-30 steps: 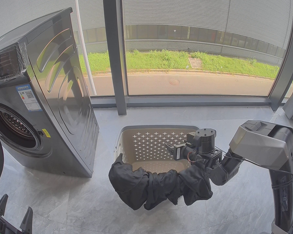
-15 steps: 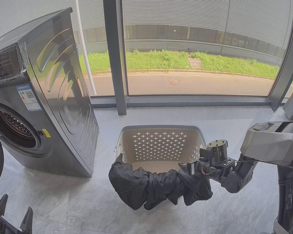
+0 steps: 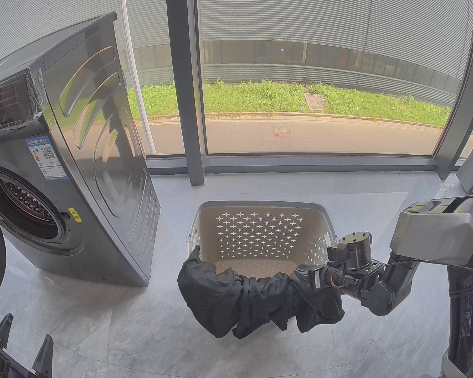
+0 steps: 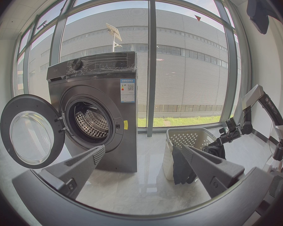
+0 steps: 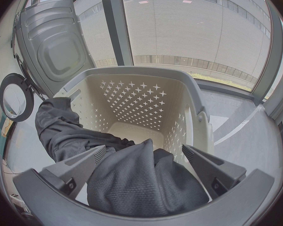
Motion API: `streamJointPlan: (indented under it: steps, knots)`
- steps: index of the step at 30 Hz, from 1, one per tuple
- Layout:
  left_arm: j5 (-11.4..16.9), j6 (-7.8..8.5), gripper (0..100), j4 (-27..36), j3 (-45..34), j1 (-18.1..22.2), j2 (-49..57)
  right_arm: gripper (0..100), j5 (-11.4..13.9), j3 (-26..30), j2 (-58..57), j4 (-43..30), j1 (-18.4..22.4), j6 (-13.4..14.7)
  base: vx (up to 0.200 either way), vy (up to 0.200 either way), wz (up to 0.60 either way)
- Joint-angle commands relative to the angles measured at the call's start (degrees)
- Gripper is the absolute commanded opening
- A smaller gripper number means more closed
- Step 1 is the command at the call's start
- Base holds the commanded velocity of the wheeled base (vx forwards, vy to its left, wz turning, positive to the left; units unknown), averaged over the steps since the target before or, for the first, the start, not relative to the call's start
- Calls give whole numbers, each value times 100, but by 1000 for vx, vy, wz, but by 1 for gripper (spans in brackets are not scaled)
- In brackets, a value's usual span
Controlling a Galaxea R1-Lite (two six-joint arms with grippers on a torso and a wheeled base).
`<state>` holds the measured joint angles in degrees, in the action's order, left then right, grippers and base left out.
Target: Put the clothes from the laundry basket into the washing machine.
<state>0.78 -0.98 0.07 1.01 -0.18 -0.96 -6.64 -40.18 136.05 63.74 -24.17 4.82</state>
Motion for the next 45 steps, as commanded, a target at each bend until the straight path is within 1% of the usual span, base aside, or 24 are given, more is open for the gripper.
streamJointPlan:
  steps: [1,6,7,20,25,31,34,35,36,37,41,45]
  knots:
    - [1,-8,100,1,-92,1,96,100,-12,54,36,-20,0,2,0,0,0]
    - [1,1,100,1,-92,1,96,100,-21,37,45,-20,-52,2,0,0,0]
    - [1,1,100,1,-92,1,96,0,-21,28,45,-20,-61,-7,0,0,0]
    - [1,-8,100,1,-92,1,96,0,-39,-60,10,-29,-52,-7,0,0,0]
    - [1,-8,100,1,-92,1,96,0,-39,-174,-105,-38,-61,19,0,0,0]
    - [1,-8,100,1,-92,1,96,0,-21,-245,-465,-20,-87,81,0,0,0]
    - [1,1,100,1,-92,1,96,0,-12,-341,-738,-29,-211,248,0,0,0]
    - [1,1,100,1,-92,1,96,0,-12,-341,-738,-29,-211,248,0,0,0]
    - [1,-8,100,1,-92,1,96,0,-12,-429,-896,-38,-307,336,0,0,0]
    - [1,-8,100,1,-92,1,96,0,-4,-464,-984,-46,-351,362,0,0,0]
    - [-8,1,100,1,-92,1,96,0,23,-684,-1405,-81,-448,441,0,0,0]
    - [-8,-8,100,1,-92,1,96,0,49,-781,-2126,-108,-492,459,0,0,0]
